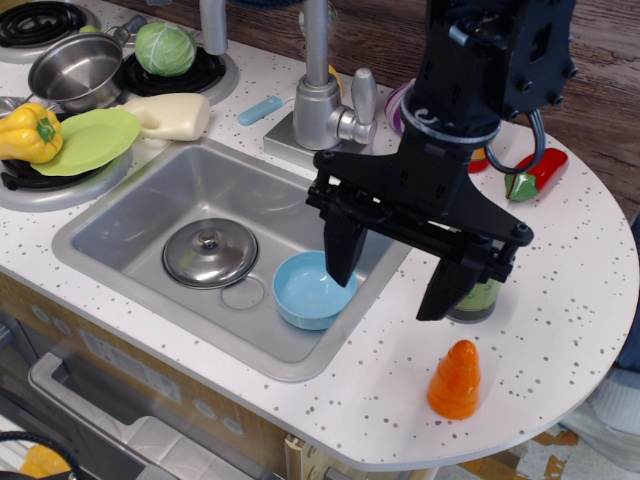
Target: Put red bottle in sink
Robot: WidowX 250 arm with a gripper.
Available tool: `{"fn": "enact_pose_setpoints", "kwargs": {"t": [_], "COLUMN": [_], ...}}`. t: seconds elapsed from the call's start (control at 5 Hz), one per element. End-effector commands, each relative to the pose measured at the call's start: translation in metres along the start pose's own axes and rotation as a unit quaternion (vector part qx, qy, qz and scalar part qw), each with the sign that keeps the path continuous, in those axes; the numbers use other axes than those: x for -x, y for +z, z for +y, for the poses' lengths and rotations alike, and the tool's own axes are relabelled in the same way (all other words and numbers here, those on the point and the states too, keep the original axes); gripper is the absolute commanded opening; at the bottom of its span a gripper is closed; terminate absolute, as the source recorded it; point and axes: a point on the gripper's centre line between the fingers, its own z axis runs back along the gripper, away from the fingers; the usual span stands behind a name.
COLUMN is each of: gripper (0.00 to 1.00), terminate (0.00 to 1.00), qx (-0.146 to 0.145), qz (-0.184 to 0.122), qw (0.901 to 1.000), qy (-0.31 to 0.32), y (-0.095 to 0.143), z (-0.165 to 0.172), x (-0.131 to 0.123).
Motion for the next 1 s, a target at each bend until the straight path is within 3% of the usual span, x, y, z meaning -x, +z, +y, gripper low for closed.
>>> {"fn": "enact_pose_setpoints", "kwargs": {"t": [0.0,0.2,0.4,0.6,0.8], "gripper": [1.00,1.00,1.00,1.00,1.00], "terminate": [0.00,0.00,0.00,0.00,0.00], "qx": [0.000,0.000,0.017,0.016,0.039], "qz": [0.000,-0.037,-0.049,-0.068,-0.099], "qw": [1.0000,0.9992,0.9982,0.9970,0.9931], "qy": [0.000,-0.014,-0.031,-0.032,-0.049], "y": [0.000,0.022,0.050,0.057,0.048], "z": [0.000,0.001,0.001,-0.005,-0.007], "x": [0.000,-0.043,-0.074,-0.110,-0.145]}}
